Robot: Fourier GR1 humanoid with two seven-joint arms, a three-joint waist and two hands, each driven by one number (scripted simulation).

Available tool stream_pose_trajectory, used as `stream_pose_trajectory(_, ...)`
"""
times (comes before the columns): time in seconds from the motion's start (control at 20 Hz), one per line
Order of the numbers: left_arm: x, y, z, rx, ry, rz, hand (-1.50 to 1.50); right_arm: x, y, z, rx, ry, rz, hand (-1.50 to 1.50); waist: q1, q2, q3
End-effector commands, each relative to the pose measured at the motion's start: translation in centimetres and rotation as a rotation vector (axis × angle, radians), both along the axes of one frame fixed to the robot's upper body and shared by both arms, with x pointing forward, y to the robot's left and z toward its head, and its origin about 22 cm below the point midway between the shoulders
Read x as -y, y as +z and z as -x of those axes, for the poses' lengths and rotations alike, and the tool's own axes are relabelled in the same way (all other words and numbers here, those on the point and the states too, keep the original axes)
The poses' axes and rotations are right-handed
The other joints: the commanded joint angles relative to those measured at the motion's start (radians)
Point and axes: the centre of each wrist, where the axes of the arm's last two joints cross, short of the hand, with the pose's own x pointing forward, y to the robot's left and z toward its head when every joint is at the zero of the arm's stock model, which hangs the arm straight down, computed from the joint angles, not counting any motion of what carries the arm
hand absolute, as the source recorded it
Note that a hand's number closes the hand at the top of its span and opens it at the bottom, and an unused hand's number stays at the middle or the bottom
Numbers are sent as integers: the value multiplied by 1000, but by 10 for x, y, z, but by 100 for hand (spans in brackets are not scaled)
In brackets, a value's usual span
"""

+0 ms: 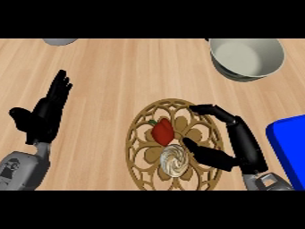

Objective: Pick the cupcake from the placemat and place it in the bowl

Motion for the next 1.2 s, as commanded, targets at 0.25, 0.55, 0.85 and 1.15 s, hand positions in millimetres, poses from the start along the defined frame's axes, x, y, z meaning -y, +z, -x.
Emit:
stream_pose_trajectory(0.25, 48, -8, 16, -22, -70, 16, 0, -56, -1, 96, 284, -78, -150, -150, 19, 10, 2)
stream_pose_trajectory(0.55, 21, -6, 20, -10, -66, 9, 0, -36, 33, 109, 192, -197, 84, -150, 22, 10, 0)
stream_pose_trajectory(0.85, 47, -23, 26, -44, -73, 14, 0, -46, 67, 94, -21, -151, 157, -150, 36, 17, 1)
stream_pose_trajectory(1.15, 52, -1, 20, -22, -102, 26, 0, -56, 76, 86, -212, -129, 297, -150, 38, 15, 2)
